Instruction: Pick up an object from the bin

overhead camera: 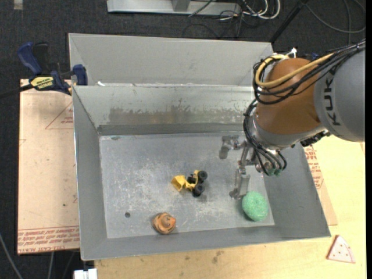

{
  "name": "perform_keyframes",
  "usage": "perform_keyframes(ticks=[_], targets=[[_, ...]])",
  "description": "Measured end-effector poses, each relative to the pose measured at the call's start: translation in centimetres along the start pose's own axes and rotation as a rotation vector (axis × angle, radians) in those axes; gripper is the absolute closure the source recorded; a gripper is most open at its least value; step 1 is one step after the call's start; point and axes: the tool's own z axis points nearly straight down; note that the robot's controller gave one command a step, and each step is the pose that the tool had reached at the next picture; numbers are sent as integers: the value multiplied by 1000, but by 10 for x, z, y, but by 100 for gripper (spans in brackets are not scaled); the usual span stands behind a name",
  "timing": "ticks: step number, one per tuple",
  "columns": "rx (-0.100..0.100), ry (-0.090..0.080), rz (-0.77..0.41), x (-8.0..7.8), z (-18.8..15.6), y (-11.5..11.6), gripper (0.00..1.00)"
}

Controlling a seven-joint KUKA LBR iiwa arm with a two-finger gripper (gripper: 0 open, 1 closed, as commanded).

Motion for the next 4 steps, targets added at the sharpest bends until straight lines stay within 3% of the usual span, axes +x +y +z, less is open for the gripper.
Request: perform_keyframes(ticks=[1,2,3,4], targets=[[1,-8,-1,-1,-5,0,100],[0,-8,-2,-1,-5,0,0],[1,-8,-2,-1,-5,0,0],[2,-16,-50,-15,28,15,0]])
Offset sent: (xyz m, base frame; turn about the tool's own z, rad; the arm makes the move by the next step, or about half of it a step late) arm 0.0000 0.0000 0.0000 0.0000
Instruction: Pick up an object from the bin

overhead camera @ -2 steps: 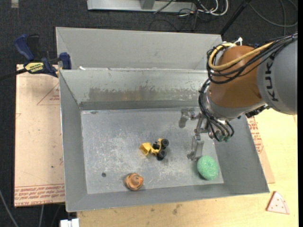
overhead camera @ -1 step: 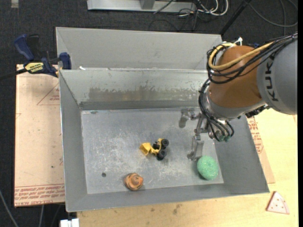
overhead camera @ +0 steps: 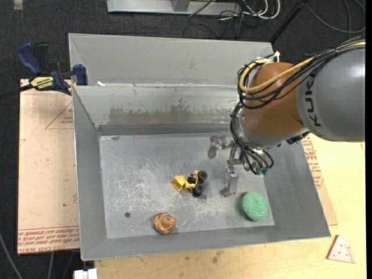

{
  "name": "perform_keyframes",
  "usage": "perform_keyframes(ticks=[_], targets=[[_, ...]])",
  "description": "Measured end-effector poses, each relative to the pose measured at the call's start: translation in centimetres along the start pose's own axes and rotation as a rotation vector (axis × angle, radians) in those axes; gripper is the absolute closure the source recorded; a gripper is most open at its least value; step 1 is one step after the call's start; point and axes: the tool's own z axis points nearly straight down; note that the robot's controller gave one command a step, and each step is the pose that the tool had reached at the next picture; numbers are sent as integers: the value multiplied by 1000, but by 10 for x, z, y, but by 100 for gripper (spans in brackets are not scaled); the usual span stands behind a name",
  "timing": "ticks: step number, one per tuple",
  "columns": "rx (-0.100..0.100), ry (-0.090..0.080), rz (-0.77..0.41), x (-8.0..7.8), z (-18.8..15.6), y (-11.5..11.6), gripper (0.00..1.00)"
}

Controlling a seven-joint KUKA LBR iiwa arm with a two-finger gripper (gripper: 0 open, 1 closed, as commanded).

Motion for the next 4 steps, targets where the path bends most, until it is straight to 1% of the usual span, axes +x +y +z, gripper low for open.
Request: perform_keyframes(ticks=[1,2,3,4], targets=[[-2,7,-19,-6,47,59,0],[-2,7,146,16,68,48,100],[-2,7,145,16,68,48,100],[-3,3,162,10,-97,91,100]])
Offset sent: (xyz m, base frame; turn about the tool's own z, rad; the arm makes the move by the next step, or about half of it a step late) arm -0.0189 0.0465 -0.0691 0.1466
